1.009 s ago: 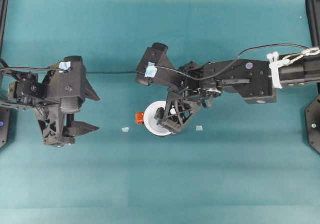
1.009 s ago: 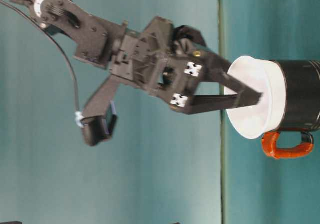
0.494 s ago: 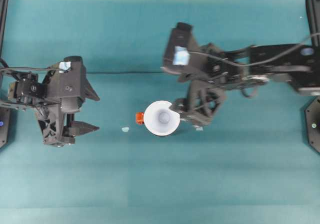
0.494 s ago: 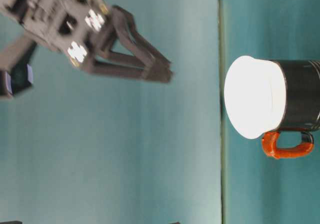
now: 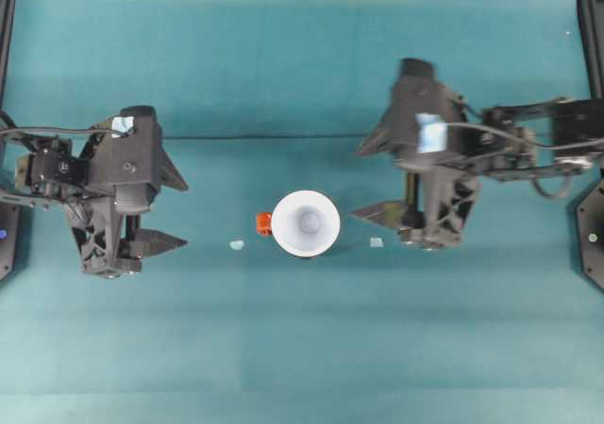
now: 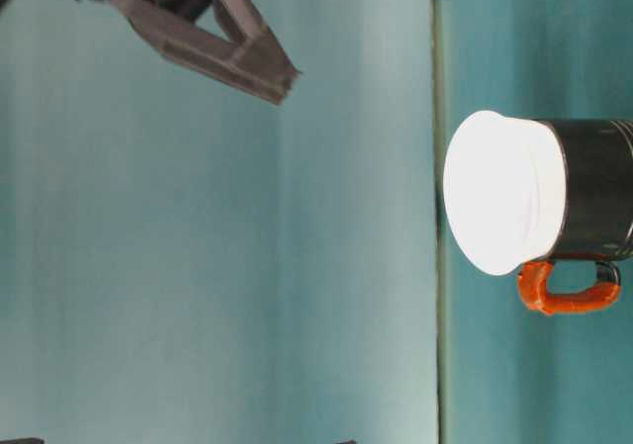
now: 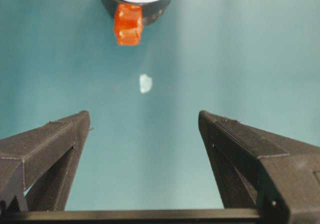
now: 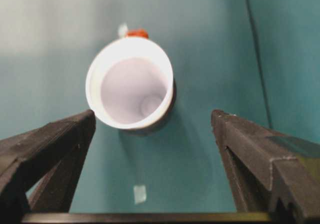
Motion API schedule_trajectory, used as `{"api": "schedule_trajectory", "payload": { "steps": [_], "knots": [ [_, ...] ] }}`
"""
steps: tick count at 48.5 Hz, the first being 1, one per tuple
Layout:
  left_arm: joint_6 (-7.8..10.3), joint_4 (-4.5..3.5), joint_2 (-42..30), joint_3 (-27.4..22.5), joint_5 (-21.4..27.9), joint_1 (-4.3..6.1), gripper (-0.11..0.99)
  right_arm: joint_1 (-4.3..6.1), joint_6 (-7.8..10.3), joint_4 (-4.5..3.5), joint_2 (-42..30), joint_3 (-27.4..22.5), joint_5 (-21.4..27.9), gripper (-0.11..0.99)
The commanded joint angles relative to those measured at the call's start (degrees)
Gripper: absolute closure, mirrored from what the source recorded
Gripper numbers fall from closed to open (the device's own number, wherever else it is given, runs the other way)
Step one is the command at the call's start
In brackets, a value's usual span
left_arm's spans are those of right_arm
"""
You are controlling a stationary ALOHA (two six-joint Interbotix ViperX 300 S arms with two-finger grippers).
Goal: Put the paper cup into the moved red handle cup holder.
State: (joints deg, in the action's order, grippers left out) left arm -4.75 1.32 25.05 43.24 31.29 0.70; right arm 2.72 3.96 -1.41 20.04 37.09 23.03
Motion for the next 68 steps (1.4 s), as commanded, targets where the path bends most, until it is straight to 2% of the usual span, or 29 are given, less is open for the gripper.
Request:
{"api": "schedule_trajectory", "payload": {
  "steps": [1, 17, 32, 68],
  "knots": [
    [0.00, 0.26, 0.6, -0.6, -0.3, 0.09, -0.08, -0.18, -0.53, 0.00, 2.5, 1.5, -2.1, -0.03],
    [0.00, 0.26, 0.6, -0.8, -0.3, 0.09, -0.08, -0.44, -0.18, 0.00, 5.4, 4.9, -2.2, -0.02],
    [0.00, 0.26, 0.7, -0.7, -0.3, 0.26, -0.08, -1.05, -0.18, 0.00, 5.3, 5.0, -2.5, -0.02],
    [0.00, 0.18, 0.7, -0.8, -0.4, 0.44, -0.08, -1.23, -0.09, 0.00, 5.1, 5.0, -2.5, -0.02]
  ]
}}
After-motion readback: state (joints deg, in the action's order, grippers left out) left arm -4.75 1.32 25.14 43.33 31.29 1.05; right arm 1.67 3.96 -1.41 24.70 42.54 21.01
